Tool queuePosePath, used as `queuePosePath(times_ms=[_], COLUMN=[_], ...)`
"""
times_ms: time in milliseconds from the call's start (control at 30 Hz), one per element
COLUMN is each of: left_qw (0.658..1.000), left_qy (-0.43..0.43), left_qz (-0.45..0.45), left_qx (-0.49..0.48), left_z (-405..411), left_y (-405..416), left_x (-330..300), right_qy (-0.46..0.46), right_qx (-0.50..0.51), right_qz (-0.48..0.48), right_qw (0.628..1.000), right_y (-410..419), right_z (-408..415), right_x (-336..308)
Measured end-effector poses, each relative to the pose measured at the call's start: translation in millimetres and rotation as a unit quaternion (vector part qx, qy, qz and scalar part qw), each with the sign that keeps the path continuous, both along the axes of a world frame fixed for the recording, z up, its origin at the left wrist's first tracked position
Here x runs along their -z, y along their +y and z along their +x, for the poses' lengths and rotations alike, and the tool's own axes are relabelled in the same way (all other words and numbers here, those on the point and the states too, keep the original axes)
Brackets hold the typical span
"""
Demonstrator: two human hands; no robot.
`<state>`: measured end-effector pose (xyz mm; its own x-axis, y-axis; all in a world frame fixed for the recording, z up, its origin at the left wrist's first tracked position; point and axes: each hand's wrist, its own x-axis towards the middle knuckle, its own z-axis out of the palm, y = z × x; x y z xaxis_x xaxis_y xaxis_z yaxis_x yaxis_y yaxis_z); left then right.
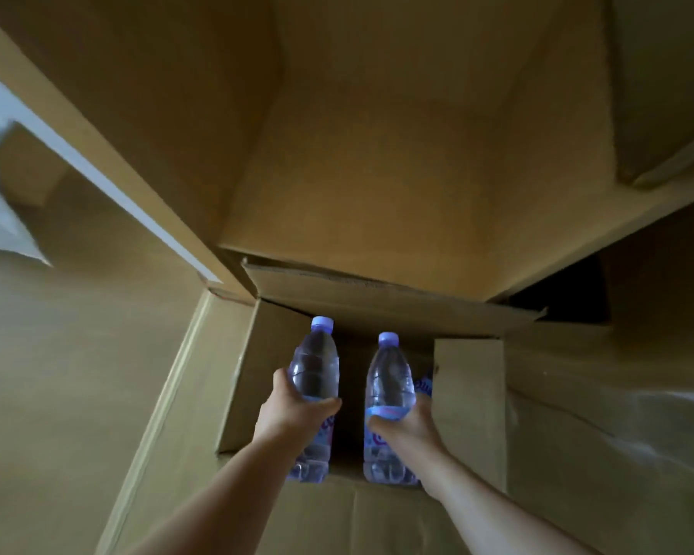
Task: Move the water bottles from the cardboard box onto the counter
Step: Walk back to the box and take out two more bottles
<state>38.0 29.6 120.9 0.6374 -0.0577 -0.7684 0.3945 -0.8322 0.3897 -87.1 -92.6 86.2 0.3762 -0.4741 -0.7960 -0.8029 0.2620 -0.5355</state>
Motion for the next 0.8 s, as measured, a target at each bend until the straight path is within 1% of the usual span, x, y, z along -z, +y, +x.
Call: queuePosePath(times_ms=[167, 267, 400, 500, 600, 667, 800], left_qw=[0.992, 0.981, 0.96, 0.947, 0.931, 0.918, 0.886], left_qy=[-0.094, -0.14, -0.212, -0.228, -0.245, -0.257, -0.291], left_qz=[-0.039, -0.058, -0.056, -0.029, 0.001, 0.021, 0.024], left_qx=[-0.072, -0.123, -0.176, -0.225, -0.272, -0.302, -0.36], left_z=[12.7, 10.8, -0.2, -10.0, -16.9, -18.8, -8.7], left_y=[46.6, 84.1, 147.3, 201.0, 260.4, 301.3, 385.4], left_x=[-113.4, -174.1, -240.6, -271.4, -293.8, -305.6, -324.3], right_qy=[-0.078, -0.117, -0.172, -0.198, -0.246, -0.271, -0.3], right_qx=[-0.059, -0.141, -0.24, -0.275, -0.305, -0.321, -0.348], right_qz=[-0.094, -0.16, -0.2, -0.205, -0.226, -0.216, -0.237], right_qw=[0.991, 0.97, 0.934, 0.918, 0.892, 0.881, 0.856], right_y=[26.4, 53.9, 111.1, 158.8, 206.6, 241.3, 318.9], right_z=[24.4, 36.7, 47.4, 59.5, 83.1, 101.3, 135.6], right_x=[-115.7, -176.1, -242.3, -280.4, -309.3, -325.1, -350.6])
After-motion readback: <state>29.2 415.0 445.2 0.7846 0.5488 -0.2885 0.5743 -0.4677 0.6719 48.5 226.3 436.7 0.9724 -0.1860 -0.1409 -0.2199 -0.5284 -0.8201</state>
